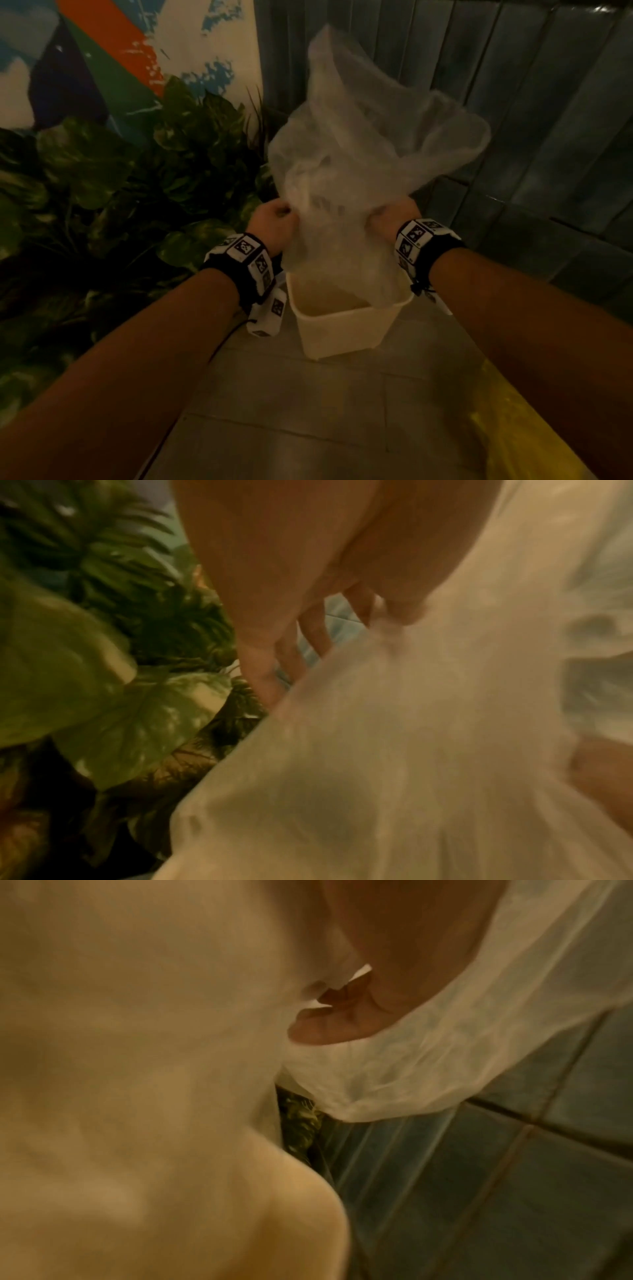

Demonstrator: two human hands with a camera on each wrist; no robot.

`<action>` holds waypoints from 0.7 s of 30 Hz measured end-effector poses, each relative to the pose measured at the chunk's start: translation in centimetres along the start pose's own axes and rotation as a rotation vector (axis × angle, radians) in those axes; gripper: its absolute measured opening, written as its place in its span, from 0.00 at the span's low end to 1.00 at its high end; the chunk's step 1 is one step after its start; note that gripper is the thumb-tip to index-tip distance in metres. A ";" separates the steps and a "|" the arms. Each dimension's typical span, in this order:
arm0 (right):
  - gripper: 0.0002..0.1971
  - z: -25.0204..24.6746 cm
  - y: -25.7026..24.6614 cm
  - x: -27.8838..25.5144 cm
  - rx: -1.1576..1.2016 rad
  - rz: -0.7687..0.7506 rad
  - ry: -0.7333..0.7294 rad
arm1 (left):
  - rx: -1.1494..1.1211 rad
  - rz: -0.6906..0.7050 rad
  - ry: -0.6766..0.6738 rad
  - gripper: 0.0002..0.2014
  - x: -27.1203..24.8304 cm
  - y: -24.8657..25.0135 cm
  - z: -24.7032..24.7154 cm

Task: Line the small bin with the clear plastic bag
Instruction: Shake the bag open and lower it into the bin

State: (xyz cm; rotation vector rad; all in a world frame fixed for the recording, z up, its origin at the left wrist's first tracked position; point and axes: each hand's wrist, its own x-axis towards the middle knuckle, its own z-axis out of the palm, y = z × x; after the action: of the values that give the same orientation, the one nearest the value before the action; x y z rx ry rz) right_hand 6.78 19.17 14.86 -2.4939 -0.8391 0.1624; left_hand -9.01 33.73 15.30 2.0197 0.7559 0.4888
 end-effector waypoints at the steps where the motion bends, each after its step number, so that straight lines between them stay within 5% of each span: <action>1: 0.14 -0.3 -0.1 -0.1 0.045 -0.010 0.062 | -0.077 -0.049 0.046 0.10 0.3 -0.1 -0.3; 5: 0.15 -1.9 2.1 -1.1 0.069 0.028 0.092 | -0.252 -0.102 0.177 0.09 1.5 -0.7 -1.2; 11: 0.20 -2.0 5.3 -0.7 0.050 0.309 0.099 | -0.309 -0.131 0.226 0.05 1.4 -1.6 -1.1; 14: 0.18 -0.8 4.2 -0.7 0.171 0.251 0.120 | -0.273 -0.156 0.215 0.06 1.0 -2.0 -0.7; 17: 0.30 0.5 2.5 -1.1 0.216 0.165 -0.018 | -0.259 -0.171 0.219 0.12 0.9 -2.5 -0.4; 19: 0.39 1.4 2.0 -1.6 0.130 0.094 -0.134 | -0.262 -0.176 0.229 0.14 0.8 -2.6 -0.5; 21: 0.34 2.4 2.4 -1.5 -0.062 0.025 -0.184 | -0.268 -0.195 0.234 0.15 0.8 -2.7 -0.5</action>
State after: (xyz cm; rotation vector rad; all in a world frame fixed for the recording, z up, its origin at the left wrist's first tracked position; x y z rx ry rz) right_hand 6.18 17.66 11.52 -2.5773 -0.8987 0.3844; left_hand -9.63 35.69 13.28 1.6395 0.9639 0.6815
